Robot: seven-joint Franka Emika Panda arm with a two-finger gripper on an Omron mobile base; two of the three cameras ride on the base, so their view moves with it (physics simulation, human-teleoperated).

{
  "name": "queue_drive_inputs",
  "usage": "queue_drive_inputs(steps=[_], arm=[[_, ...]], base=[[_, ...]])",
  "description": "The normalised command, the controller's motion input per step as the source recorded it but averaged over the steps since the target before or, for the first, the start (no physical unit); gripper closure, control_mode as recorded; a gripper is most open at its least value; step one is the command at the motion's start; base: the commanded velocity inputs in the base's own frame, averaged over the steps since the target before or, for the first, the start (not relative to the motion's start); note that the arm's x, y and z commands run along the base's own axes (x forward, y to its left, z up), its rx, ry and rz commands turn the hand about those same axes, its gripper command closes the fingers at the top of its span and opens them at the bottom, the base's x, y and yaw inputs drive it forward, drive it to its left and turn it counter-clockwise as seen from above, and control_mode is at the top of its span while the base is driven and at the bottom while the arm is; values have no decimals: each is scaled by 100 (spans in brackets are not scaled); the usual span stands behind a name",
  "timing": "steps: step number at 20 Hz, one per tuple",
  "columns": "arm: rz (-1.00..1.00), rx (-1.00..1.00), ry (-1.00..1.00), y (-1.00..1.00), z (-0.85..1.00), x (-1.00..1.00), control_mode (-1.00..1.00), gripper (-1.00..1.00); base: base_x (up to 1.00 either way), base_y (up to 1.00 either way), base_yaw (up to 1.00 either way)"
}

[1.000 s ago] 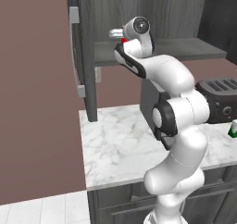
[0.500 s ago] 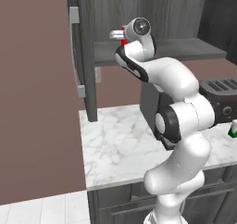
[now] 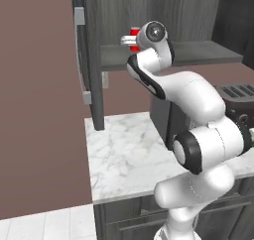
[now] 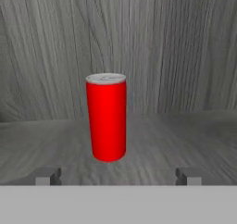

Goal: Sort all alcoholic drinks to one cabinet, and non-alcoholic drinks to the other.

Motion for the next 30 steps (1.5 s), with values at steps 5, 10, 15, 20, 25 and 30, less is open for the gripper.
queue_drive_inputs(steps=[5, 10, 15, 20, 25, 30], arm=[[-9, 0, 0, -8, 11, -34, -100, -100], [-7, 1, 0, -14, 3, -57, -100, -100], [-9, 1, 0, -23, -1, -100, -100, -100], [-11, 3, 3, -43, -9, -100, -100, -100], [-12, 4, 13, -63, -25, -99, -100, -100], [-9, 0, 23, -71, -57, -82, -100, -100]], base=[[0, 0, 0], [0, 0, 0], [0, 0, 0], [0, 0, 0], [0, 0, 0], [0, 0, 0]])
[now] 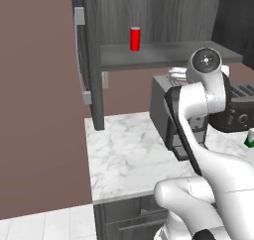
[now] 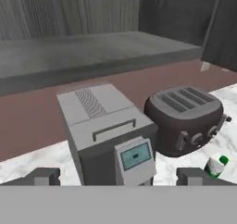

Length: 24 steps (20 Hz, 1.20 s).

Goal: Sort all alcoholic drinks to one cabinet, and non-alcoholic drinks to the other.

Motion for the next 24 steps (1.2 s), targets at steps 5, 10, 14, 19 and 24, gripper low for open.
queue_drive_inputs(steps=[5, 10, 14, 19, 24], arm=[[-6, 0, 30, -55, -73, -68, -100, -100], [-2, 0, 23, -50, -73, -67, -100, -100], [0, 0, 10, -78, -40, -56, -100, -100], [0, 0, 4, -93, -27, -47, -100, -100], [0, 3, 0, -61, -22, -50, -100, -100]], base=[[0, 0, 0], [0, 0, 0], [0, 0, 0], [0, 0, 0], [0, 0, 0]])
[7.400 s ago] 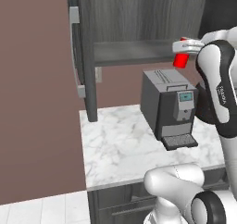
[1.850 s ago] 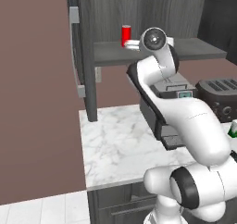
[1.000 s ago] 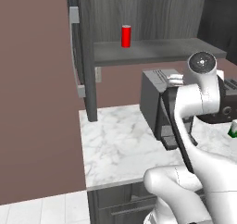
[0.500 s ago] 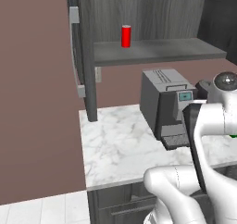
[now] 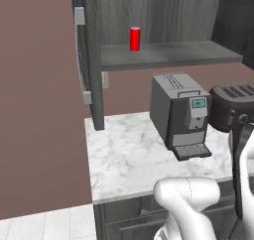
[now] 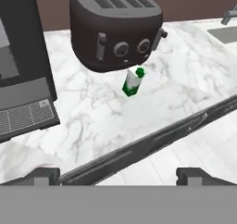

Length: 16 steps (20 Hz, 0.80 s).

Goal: Sort all alcoholic drinks to one cabinet, and non-alcoholic drinks to the other.

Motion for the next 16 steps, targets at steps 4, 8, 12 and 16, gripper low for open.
queue_drive_inputs(steps=[4, 8, 12, 16], arm=[[0, 0, -8, -11, -16, -44, -100, -100], [0, 2, -15, 0, -14, -11, -100, -100], [0, 5, -14, -10, -3, 0, -100, -100], [3, 8, -14, -24, -4, 0, -100, -100]], base=[[0, 0, 0], [0, 0, 0], [0, 0, 0], [0, 0, 0]])
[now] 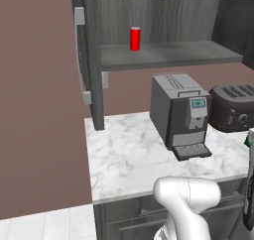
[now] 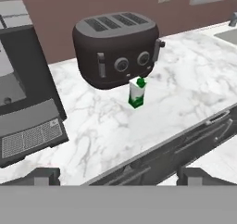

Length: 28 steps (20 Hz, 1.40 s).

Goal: Sort all alcoholic drinks to one cabinet, and non-alcoholic drinks to the other.

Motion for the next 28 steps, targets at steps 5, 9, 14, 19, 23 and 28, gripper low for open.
queue_drive_inputs(steps=[5, 9, 14, 19, 23, 28], arm=[[9, 2, -10, -23, -24, 0, -100, -100], [15, 0, -10, -34, -14, 0, -100, -100], [20, 0, -10, -46, -14, 5, -100, -100], [22, -3, -9, -50, -13, 32, -100, -100], [23, -6, -7, -50, -20, 47, -100, -100], [28, -10, -7, -40, -28, 57, -100, -100]], base=[[0, 0, 0], [0, 0, 0], [0, 0, 0], [0, 0, 0], [0, 0, 0], [0, 0, 0]])
